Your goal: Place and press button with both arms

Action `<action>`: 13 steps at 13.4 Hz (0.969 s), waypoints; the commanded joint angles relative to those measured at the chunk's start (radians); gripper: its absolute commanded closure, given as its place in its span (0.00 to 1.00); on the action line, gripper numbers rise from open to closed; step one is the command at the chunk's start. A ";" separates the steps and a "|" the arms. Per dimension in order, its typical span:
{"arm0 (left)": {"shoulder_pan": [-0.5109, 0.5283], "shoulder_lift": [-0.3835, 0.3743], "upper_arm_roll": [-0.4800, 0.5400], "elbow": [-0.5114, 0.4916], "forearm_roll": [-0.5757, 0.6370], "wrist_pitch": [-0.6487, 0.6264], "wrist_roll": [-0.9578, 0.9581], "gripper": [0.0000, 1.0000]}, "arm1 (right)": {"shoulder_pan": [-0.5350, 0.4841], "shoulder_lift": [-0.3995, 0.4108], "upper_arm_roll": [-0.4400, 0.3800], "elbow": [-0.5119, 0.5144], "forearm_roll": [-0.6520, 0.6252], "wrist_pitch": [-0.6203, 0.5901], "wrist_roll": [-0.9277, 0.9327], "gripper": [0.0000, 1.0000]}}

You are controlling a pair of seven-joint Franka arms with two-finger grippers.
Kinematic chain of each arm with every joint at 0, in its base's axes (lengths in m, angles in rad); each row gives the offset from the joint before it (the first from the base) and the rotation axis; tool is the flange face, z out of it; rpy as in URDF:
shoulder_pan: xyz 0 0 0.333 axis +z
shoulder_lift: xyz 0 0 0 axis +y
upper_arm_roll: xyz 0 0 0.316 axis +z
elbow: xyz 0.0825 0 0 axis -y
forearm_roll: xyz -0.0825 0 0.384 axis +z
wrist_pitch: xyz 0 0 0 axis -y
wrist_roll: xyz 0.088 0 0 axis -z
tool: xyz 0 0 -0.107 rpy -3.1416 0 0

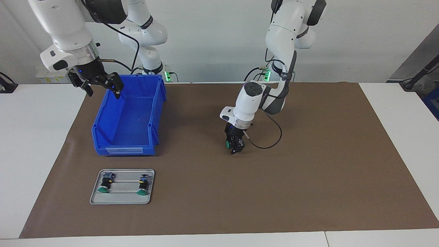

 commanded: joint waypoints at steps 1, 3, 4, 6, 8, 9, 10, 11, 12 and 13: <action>-0.005 0.000 0.021 -0.017 0.015 0.022 0.012 0.43 | -0.013 -0.013 0.003 -0.018 0.027 0.008 -0.023 0.00; -0.003 0.000 0.021 -0.016 0.015 0.022 0.014 0.43 | -0.013 -0.013 0.003 -0.018 0.027 0.006 -0.023 0.00; -0.003 0.000 0.022 -0.016 0.015 0.022 0.012 0.43 | -0.013 -0.013 0.003 -0.018 0.027 0.006 -0.023 0.00; -0.003 0.000 0.021 -0.017 0.015 0.021 0.012 0.46 | -0.013 -0.013 0.003 -0.018 0.027 0.006 -0.025 0.00; -0.003 0.000 0.021 -0.016 0.015 0.019 0.011 0.52 | -0.011 -0.013 0.003 -0.016 0.027 0.006 -0.025 0.00; -0.003 -0.001 0.021 -0.016 0.015 0.018 0.011 0.56 | -0.011 -0.013 0.003 -0.016 0.027 0.005 -0.025 0.00; -0.003 -0.001 0.022 -0.017 0.015 0.013 0.009 0.57 | -0.011 -0.013 0.003 -0.016 0.027 0.005 -0.026 0.00; -0.003 -0.001 0.022 -0.017 0.015 0.013 0.008 0.63 | -0.010 -0.013 0.003 -0.016 0.027 0.005 -0.026 0.00; -0.003 -0.001 0.022 -0.017 0.015 0.011 0.008 0.65 | -0.008 -0.013 0.003 -0.016 0.027 0.005 -0.026 0.00; -0.003 -0.001 0.022 -0.017 0.015 0.010 0.008 0.69 | -0.007 -0.013 0.003 -0.016 0.027 0.005 -0.026 0.00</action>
